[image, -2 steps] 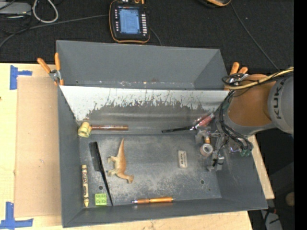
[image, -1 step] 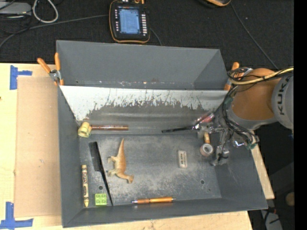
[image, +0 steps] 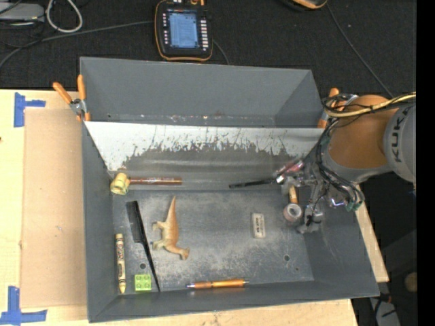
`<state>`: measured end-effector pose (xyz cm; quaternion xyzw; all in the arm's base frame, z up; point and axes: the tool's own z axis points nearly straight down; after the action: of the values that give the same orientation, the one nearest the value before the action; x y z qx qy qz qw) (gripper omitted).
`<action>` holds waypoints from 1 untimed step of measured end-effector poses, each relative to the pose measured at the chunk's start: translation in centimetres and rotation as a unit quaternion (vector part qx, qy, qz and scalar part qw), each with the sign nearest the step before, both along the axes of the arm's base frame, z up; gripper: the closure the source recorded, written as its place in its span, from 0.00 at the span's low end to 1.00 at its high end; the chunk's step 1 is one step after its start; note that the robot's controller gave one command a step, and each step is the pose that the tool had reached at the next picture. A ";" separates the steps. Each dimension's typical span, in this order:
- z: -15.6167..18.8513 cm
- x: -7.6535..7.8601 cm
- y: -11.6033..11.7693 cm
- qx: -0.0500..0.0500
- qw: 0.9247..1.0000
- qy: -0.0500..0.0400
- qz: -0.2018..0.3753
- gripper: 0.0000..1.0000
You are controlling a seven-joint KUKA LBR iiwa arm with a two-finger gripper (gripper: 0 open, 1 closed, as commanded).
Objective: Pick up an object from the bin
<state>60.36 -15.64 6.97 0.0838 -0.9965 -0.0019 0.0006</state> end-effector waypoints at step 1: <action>0.0 -0.1 0.2 0.000 1.000 -0.002 0.027 0.00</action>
Offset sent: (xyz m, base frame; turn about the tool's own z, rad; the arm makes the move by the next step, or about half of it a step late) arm 0.0000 0.0002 0.0000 -0.0022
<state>60.25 -15.48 6.94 0.1103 -0.9939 -0.0015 -0.0013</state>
